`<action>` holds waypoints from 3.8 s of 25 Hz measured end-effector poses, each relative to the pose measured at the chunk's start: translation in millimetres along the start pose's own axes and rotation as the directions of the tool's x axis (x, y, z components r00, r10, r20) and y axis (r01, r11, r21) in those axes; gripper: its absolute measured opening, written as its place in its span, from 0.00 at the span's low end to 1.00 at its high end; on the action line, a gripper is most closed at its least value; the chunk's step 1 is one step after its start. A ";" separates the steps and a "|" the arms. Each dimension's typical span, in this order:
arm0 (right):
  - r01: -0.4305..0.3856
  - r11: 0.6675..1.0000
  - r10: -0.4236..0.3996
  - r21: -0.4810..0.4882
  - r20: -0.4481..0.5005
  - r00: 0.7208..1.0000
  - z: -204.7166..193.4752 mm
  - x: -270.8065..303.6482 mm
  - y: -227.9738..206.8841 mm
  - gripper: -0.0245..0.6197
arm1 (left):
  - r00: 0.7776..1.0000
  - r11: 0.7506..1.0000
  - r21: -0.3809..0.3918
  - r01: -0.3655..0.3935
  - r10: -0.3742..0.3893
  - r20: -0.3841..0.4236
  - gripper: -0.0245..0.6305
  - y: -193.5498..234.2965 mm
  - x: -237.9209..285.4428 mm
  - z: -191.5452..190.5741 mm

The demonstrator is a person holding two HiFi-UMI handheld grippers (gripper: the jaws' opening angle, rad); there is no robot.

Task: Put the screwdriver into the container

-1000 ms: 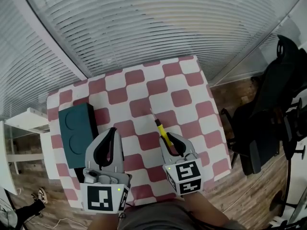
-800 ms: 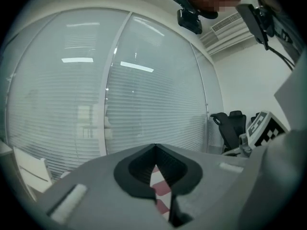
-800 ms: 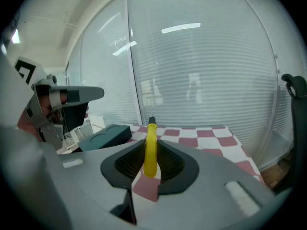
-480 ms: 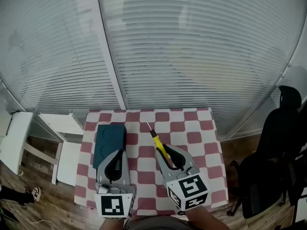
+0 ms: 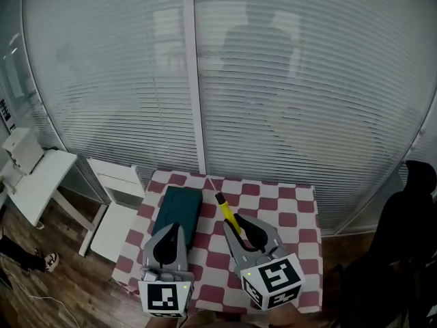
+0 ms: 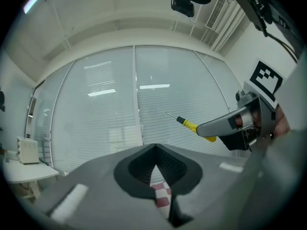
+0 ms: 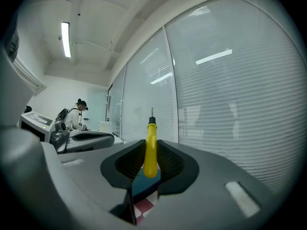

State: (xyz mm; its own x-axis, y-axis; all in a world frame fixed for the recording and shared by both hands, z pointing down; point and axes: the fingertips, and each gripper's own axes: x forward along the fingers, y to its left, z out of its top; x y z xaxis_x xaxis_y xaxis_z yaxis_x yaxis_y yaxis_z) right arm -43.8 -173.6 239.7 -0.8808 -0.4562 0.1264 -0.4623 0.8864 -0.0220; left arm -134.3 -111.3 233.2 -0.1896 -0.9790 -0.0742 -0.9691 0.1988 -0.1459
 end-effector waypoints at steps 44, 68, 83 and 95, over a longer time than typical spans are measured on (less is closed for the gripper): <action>0.352 0.934 -0.344 0.060 -0.122 0.931 -54.9 58.2 172.2 0.19 | 0.918 0.917 -0.054 0.396 -0.396 0.009 0.04 151.4 -62.3 -54.2; 0.344 0.931 -0.284 0.120 -0.353 0.892 -158.2 58.5 191.5 0.19 | 0.914 0.914 -0.115 0.388 -0.398 -0.077 0.04 155.1 -62.1 -88.0; 0.341 0.928 -0.229 0.150 -0.491 0.840 -229.8 61.6 192.4 0.19 | 0.907 0.918 -0.154 0.365 -0.388 -0.163 0.04 154.7 -64.1 -133.7; 0.302 0.944 -0.160 0.136 -0.611 0.775 -265.9 75.8 190.1 0.19 | 0.908 0.923 -0.170 0.346 -0.375 -0.188 0.04 160.4 -45.4 -146.1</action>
State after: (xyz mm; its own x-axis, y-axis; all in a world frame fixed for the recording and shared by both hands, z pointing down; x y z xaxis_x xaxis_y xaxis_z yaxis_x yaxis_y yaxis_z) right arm -171.3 -19.0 508.7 -0.5467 -0.4475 0.7077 -0.7158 0.6884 -0.1176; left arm -304.2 -41.5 357.3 0.1614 -0.9716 0.1728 -0.9867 -0.1626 0.0074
